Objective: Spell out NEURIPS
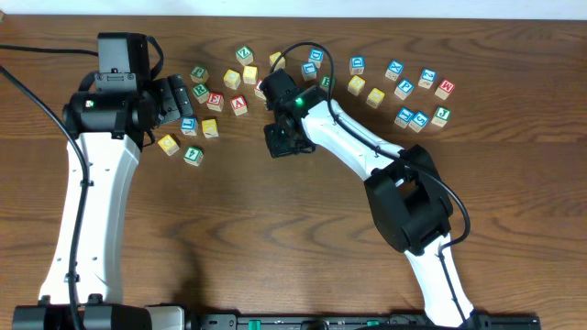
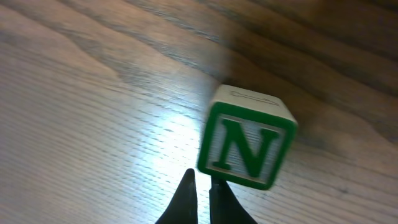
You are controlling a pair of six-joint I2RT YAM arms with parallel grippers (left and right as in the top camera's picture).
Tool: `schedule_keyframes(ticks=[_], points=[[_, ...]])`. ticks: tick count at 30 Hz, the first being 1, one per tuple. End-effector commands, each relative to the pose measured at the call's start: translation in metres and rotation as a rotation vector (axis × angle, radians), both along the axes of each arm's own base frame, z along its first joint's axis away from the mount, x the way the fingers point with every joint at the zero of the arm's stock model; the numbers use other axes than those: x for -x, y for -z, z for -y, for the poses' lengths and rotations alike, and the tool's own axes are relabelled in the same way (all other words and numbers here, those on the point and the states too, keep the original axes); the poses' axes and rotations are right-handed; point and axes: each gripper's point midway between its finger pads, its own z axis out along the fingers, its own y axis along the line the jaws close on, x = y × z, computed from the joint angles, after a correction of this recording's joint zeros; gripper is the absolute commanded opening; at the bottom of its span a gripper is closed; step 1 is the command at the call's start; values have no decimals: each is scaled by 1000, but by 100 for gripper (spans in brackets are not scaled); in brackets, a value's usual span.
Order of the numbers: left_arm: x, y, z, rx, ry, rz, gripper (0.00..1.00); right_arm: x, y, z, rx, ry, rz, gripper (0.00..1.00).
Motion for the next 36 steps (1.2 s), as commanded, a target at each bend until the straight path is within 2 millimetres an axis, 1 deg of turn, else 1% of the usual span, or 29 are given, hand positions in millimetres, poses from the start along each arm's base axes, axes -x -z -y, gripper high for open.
schedule_keyframes(ticks=[1,4,7,12,16,19,22,25,29,32,34,36], points=[[0,1,-3,-5,-19,-3,98,3,-4,-12,-37,-54,6,4],[0,1,-4,-5,-19,-3,98,0,-5,-14,-47,-68,21,4],[0,1,-4,-5,-19,-3,98,-3,-12,-15,-69,-82,27,3],[0,1,-4,-6,-18,-2,98,-22,-42,-5,-108,-47,84,5],[0,1,-4,-6,-18,-2,98,-42,-66,10,-140,-3,142,6],[0,1,-4,-6,-18,-2,98,-60,-72,20,-160,32,178,7],[0,1,-4,-6,-18,-3,98,-77,-73,26,-173,55,226,8],[0,1,-4,-6,-18,-3,98,-89,-76,22,-197,49,274,8],[0,1,-4,-5,-19,-3,98,-94,-73,12,-210,27,303,8],[0,1,-4,-5,-19,-3,98,-94,-62,6,-206,-2,308,9],[0,1,-4,-6,-18,-3,98,-91,-50,1,-196,-22,297,8],[0,1,-4,-6,-18,-3,98,-91,-43,-2,-192,-33,294,8]])
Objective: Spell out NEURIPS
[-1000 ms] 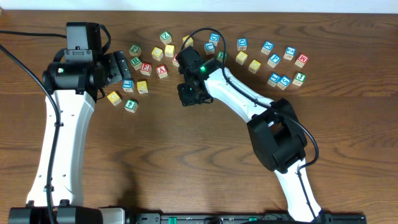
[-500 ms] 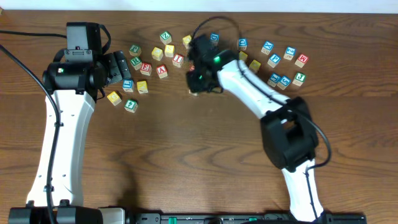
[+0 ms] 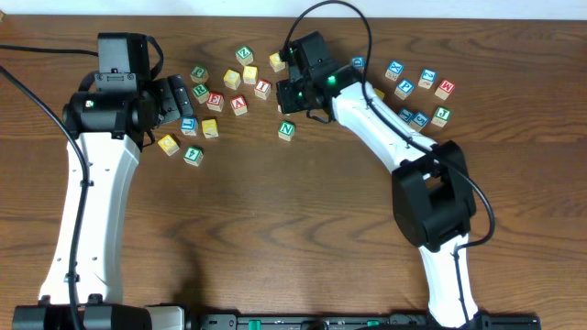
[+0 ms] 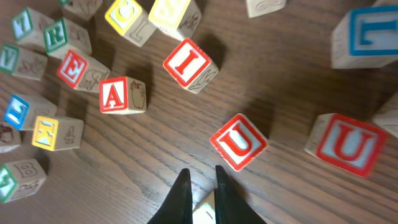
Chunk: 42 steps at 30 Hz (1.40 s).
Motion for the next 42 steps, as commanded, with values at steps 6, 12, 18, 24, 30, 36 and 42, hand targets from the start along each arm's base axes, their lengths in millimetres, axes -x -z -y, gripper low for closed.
schedule_keyframes(ticks=[6,12,18,24,30,36,42], points=[[0,1,-4,-5,-19,-3,98,2,36,-13,35,-54,-13,8],[0,1,-4,-6,-18,-2,98,0,54,-13,43,-54,-27,7],[0,1,-4,-6,-18,-3,98,-4,56,-8,72,-32,-11,8],[0,1,-3,-5,-19,-3,98,-5,66,-4,93,-22,-17,7],[1,1,-4,-6,-18,-6,98,-3,66,-4,87,-26,-26,6],[3,2,-3,-6,-18,-14,98,12,74,4,120,-32,-99,5],[3,2,-3,-6,-18,-15,98,19,74,-2,88,-58,-130,5]])
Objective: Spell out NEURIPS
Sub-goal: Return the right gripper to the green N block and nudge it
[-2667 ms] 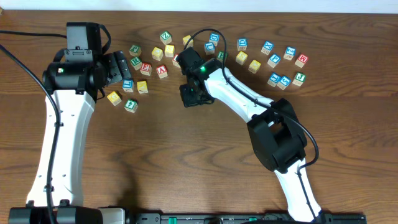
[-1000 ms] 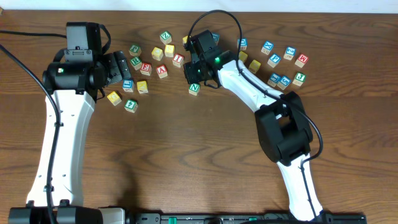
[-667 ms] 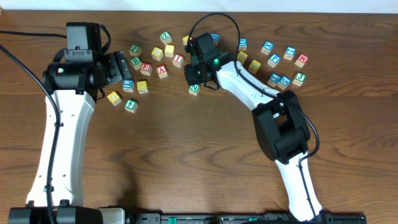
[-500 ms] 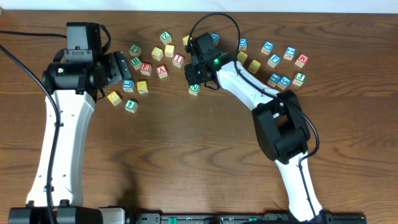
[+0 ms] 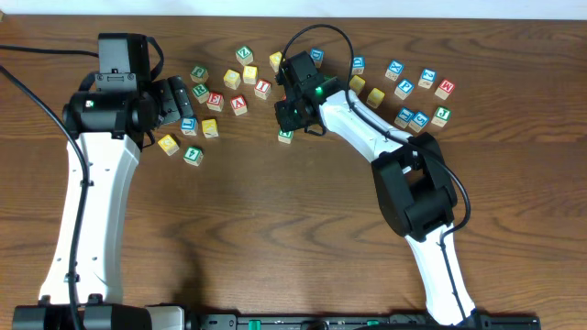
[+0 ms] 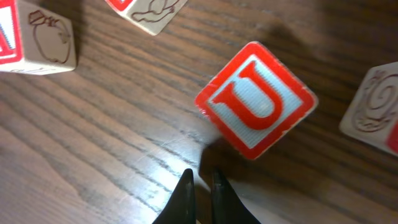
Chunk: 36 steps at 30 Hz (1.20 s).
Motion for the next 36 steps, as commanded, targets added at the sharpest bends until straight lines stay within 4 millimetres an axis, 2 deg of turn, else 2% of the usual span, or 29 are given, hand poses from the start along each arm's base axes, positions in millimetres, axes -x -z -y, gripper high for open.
schedule_keyframes(ticks=[1,7,15,19,22,26,30,32,36], points=[[1,1,-3,-6,-18,-7,98,4,5,-4,-20,-28,-29,4],[1,1,-3,-6,-18,-7,98,15,7,-6,-24,-71,-66,2],[1,1,-3,-6,-18,-7,98,15,5,-8,-31,-79,-62,2],[1,1,-3,-6,-18,-7,98,9,-10,-11,-42,-103,-19,2],[1,1,-3,-6,-18,-6,98,5,-31,-12,-59,-104,15,2],[1,1,-3,-6,-18,-7,98,4,-64,-4,-74,-91,44,2],[1,1,-3,-6,-18,-7,98,12,-90,11,-71,-63,30,3],[1,1,-3,-6,-18,-7,98,20,-94,20,-60,-39,-9,3],[1,1,-3,-6,-18,-7,98,38,-84,33,-20,-4,-110,3]])
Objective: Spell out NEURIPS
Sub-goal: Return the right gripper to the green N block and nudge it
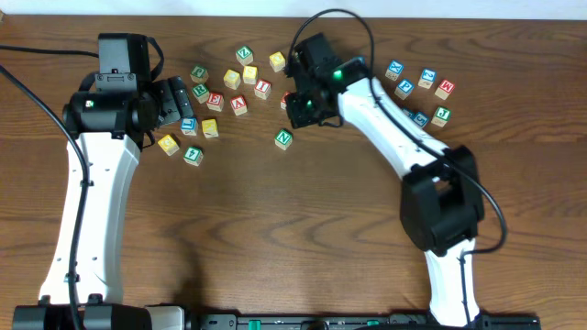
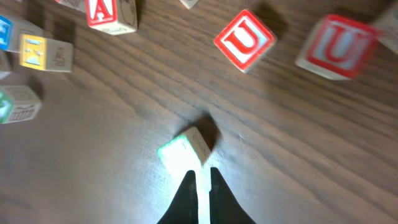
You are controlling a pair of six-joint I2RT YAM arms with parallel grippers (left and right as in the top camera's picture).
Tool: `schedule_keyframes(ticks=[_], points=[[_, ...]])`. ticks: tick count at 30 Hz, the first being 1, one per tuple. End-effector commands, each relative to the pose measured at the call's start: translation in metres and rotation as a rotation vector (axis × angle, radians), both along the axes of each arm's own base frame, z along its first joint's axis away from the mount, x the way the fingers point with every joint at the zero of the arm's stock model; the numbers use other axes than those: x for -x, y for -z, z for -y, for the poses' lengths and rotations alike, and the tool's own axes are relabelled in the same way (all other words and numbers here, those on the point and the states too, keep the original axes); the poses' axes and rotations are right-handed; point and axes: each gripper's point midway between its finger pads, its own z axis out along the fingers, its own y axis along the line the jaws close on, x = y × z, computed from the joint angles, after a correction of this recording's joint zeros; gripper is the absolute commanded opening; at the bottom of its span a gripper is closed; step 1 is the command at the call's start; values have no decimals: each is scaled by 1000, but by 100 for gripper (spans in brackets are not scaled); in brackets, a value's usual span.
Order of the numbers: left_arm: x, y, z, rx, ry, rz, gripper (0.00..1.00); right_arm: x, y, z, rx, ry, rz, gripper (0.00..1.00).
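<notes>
The green N block [image 1: 283,138] stands alone on the table south of the letter pile. In the right wrist view the green N block [image 2: 183,151] lies just ahead of the fingertips, washed out by glare. My right gripper [image 2: 199,177] is shut and empty, hovering just up and right of the N [image 1: 303,112]. A red U block [image 2: 244,40] and a second, blurred red U [image 2: 337,46] lie beyond it. Red E [image 1: 215,101], red A [image 1: 238,104] and red I [image 1: 263,88] sit in the pile. My left gripper [image 1: 174,101] rests beside the pile's left end; its jaws are unclear.
More letter blocks are scattered along the back of the table, with a blue-lettered group [image 1: 417,92] to the right. A yellow block [image 1: 168,144] and a green one [image 1: 192,155] lie near the left arm. Bare wood table [image 1: 293,229] fills the front.
My right gripper was low, right against the red U block; now it is higher and farther back, with the N block just before its fingertips. The N has shifted slightly. The left arm is unmoved.
First my shut right gripper was low beside the N block south of the pile. Then it was up over the pile with the red U ahead and the N left alone. Then it was close against the U. Now it hovers near the N again.
</notes>
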Motion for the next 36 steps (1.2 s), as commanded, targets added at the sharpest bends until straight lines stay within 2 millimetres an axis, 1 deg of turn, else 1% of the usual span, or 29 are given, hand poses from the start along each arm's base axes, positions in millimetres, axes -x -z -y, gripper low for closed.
schedule_keyframes(ticks=[1,5,9,13,19,24,28,33,36], points=[[0,1,-3,-5,-18,-3,98,9,-2,8,10,32,-52,2],[0,1,-3,-5,-18,-3,98,21,11,12,48,39,-105,3],[0,1,-3,-5,-18,-4,98,27,24,20,91,118,-141,2],[0,1,-3,-5,-18,-3,98,33,36,25,103,160,-177,2],[0,1,-3,-5,-18,-3,98,38,48,20,96,186,-189,2],[1,1,-3,-5,-18,-5,98,40,55,21,95,201,-195,1],[0,1,-3,-5,-18,-4,98,44,65,21,96,211,-204,1],[0,1,-3,-5,-18,-4,98,39,70,17,72,217,-177,1],[0,1,-3,-5,-18,-4,98,36,72,10,52,214,-153,1]])
